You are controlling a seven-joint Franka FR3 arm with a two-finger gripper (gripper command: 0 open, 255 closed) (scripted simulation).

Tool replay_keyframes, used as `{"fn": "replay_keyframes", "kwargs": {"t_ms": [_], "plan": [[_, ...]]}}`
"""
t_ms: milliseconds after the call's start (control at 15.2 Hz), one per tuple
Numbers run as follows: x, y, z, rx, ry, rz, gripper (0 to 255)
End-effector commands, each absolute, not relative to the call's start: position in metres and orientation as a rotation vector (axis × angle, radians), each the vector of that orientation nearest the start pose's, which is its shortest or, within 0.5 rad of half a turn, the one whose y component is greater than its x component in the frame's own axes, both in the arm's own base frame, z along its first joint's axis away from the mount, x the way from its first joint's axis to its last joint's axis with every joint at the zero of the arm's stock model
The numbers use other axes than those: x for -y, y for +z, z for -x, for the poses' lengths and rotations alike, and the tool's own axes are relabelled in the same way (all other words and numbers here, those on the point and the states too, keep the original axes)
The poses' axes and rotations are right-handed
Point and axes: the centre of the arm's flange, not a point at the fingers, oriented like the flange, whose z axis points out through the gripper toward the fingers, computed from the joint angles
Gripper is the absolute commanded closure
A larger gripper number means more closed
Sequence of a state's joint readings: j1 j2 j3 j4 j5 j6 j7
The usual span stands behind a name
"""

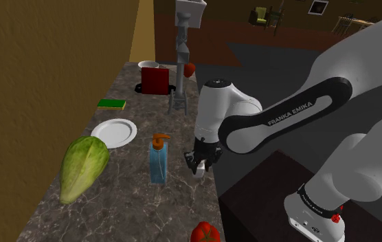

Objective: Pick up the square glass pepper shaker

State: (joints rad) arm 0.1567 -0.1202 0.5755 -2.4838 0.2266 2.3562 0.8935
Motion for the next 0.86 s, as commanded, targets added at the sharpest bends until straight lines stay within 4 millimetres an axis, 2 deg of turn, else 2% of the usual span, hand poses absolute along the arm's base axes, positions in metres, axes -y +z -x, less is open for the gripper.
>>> {"fn": "replay_keyframes", "kwargs": {"t_ms": [0, 660, 792], "plan": [[-0.308, 0.336, -0.341, -0.504, 0.127, 3.049, 255], [-0.308, 0.388, -0.341, -0.504, 0.127, 3.049, 255], [-0.308, 0.389, -0.341, -0.504, 0.127, 3.049, 255]]}}
